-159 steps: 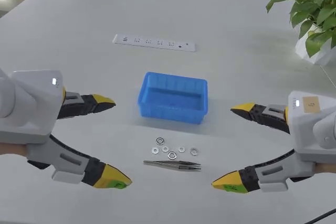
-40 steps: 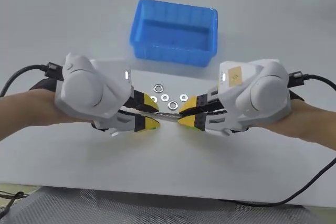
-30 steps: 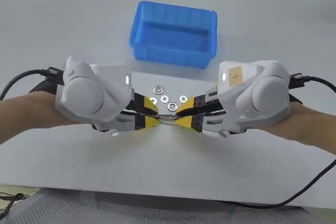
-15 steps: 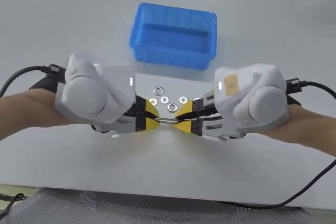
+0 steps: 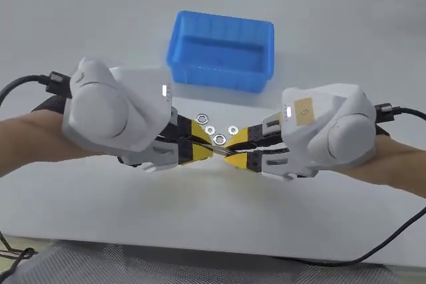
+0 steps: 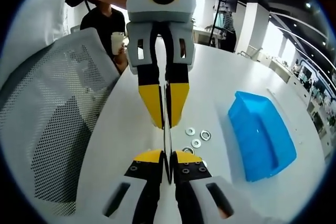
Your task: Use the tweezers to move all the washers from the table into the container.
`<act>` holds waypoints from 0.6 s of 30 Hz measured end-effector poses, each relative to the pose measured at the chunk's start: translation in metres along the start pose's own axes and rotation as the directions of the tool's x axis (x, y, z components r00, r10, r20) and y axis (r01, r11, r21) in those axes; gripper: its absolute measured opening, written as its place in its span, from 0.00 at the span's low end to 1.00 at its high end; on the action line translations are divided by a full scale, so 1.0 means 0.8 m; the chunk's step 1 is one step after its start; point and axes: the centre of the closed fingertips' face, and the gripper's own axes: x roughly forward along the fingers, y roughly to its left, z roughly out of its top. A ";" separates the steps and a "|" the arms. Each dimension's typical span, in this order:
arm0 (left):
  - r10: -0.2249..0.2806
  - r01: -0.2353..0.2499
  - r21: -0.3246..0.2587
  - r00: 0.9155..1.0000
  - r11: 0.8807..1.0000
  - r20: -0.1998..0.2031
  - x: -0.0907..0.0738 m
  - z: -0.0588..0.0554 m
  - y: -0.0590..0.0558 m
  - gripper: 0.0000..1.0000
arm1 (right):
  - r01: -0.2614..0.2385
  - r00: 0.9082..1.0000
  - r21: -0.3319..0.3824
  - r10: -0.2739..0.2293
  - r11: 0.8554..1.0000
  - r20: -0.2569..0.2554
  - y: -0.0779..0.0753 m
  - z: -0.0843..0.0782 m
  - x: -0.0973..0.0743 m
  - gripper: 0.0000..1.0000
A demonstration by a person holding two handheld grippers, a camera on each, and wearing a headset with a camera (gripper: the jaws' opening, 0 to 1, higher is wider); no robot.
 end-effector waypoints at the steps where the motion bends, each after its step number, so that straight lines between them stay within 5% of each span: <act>1: 0.002 -0.002 0.005 1.000 1.000 0.005 -0.001 0.003 0.000 0.07 | 0.002 1.000 0.004 -0.002 1.000 0.008 0.000 0.000 -0.002 0.09; 18: -0.009 0.006 0.029 0.996 1.000 0.092 0.018 0.061 -0.010 0.08 | 0.049 0.995 0.041 -0.052 0.998 0.080 -0.003 -0.008 -0.024 0.08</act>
